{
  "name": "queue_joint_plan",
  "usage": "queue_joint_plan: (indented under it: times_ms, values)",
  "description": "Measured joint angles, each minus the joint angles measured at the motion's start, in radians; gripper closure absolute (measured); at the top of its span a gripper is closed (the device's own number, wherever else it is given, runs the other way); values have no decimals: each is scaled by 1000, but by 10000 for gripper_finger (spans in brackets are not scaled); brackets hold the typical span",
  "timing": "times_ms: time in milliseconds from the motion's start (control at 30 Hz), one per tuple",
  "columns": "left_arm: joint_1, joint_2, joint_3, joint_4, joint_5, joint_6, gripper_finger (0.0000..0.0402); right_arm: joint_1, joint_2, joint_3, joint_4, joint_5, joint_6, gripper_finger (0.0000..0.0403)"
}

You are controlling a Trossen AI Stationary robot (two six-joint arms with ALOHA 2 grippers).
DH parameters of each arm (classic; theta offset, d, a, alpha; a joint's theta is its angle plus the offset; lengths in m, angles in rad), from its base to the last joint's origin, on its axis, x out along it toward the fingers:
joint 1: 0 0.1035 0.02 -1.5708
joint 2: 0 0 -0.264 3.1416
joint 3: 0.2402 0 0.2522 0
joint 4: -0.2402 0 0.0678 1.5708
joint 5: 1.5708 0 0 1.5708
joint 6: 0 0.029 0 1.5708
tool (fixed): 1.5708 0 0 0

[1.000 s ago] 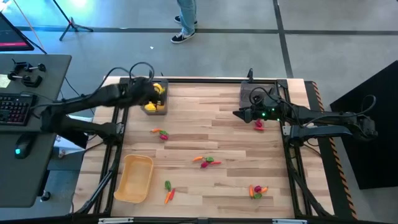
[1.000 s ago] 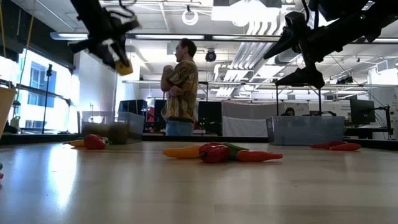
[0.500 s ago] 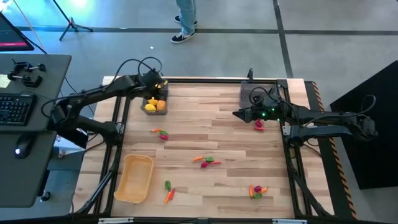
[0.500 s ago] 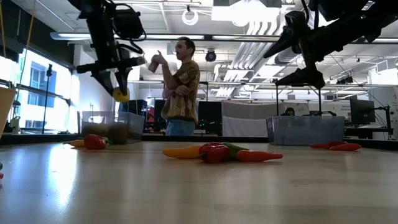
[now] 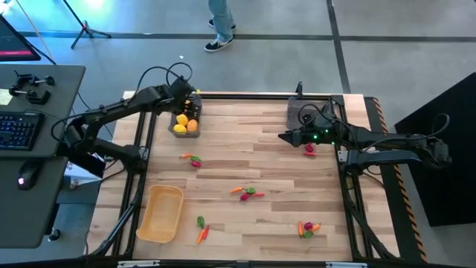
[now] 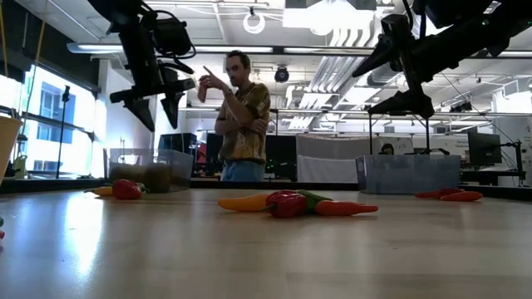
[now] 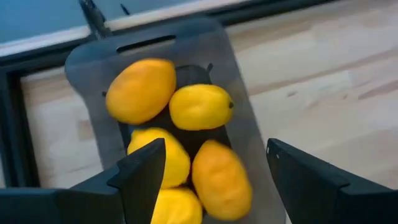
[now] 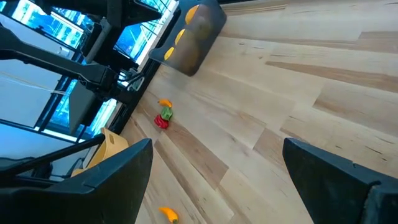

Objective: Sort produce into baskets
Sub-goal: Put the yellow lemon into the top left black bin, then put the top left red bell pepper into the yellow bin

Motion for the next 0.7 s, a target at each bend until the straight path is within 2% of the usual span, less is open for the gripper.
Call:
queue_joint_plan:
  times_ms: [167, 333, 467, 567, 700]
  values:
    - [-70, -65, -1, -49, -2, -12, 131, 0, 0, 0, 3, 0, 59, 52]
    - [-245, -187, -33, -3, -78, -37, 131, 31, 0, 0, 71, 0, 56, 53]
    - [-393, -265, -77, 101, -102, -130, 131, 94, -1, 0, 79, 39, 77, 53]
    - [-485, -290, -116, 164, -102, -255, 131, 156, 7, 0, 77, 64, 133, 52]
    - [-594, -290, -168, 238, -81, -383, 131, 258, 28, 0, 133, 33, 171, 53]
